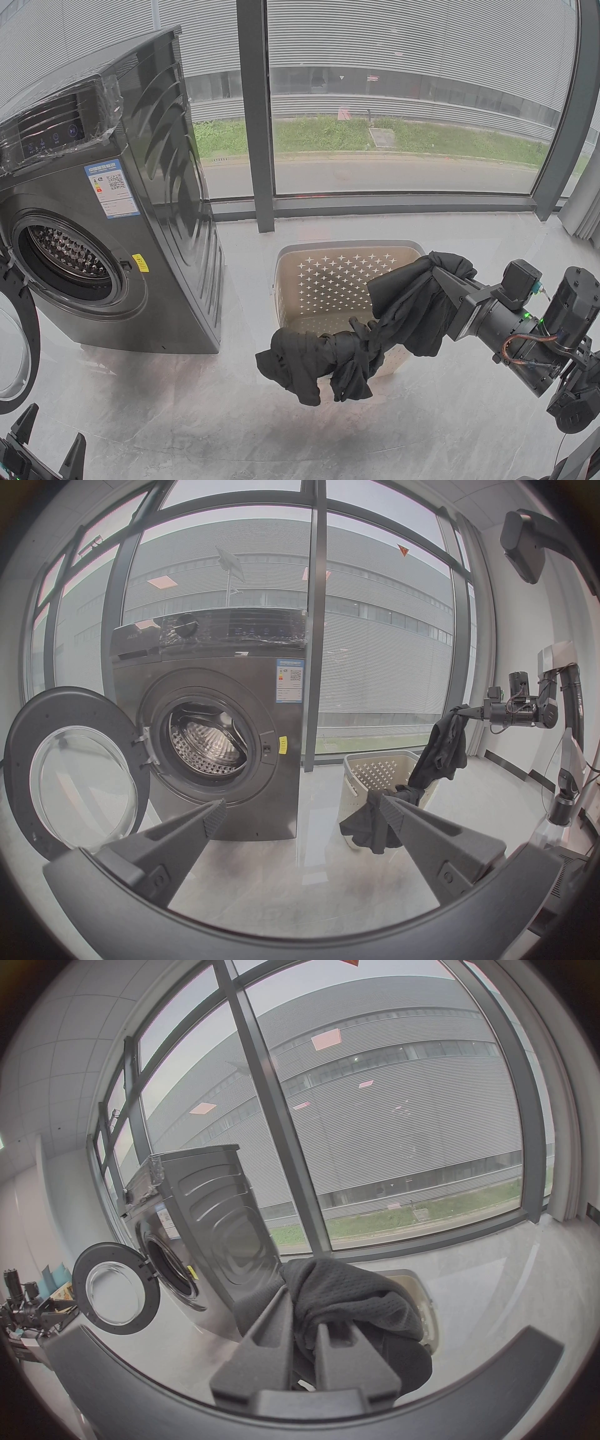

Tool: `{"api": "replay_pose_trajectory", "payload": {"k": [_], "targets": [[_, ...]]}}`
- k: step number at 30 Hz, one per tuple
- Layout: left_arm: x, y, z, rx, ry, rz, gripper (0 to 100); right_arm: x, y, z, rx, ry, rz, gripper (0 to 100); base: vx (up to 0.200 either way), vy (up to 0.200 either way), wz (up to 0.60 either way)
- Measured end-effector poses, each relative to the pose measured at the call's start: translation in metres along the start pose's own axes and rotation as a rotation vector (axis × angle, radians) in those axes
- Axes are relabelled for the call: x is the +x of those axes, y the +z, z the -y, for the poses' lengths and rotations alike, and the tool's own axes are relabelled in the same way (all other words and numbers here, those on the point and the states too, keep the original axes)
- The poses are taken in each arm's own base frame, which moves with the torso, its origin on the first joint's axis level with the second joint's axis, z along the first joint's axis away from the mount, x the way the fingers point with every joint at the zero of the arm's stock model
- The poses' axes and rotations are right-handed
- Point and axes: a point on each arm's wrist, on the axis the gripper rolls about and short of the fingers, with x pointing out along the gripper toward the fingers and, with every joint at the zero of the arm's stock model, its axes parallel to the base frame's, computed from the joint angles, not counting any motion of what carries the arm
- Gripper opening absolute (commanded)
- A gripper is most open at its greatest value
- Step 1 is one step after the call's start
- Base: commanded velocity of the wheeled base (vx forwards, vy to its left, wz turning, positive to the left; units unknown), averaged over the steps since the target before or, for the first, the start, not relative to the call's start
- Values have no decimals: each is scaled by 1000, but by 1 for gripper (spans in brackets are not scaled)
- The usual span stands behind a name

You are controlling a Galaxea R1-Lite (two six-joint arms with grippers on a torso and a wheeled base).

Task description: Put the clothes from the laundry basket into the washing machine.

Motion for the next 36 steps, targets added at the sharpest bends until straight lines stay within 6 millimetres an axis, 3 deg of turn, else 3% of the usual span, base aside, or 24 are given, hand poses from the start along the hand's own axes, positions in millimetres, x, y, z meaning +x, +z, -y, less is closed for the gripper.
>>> {"api": "replay_pose_trajectory", "payload": {"k": [25,36], "targets": [[0,0,0,0,0,0,100,3,2,-11,14,59,44,0,0,200,0],[0,0,0,0,0,0,100,5,1,-12,14,61,44,0,-36,0,0]]}}
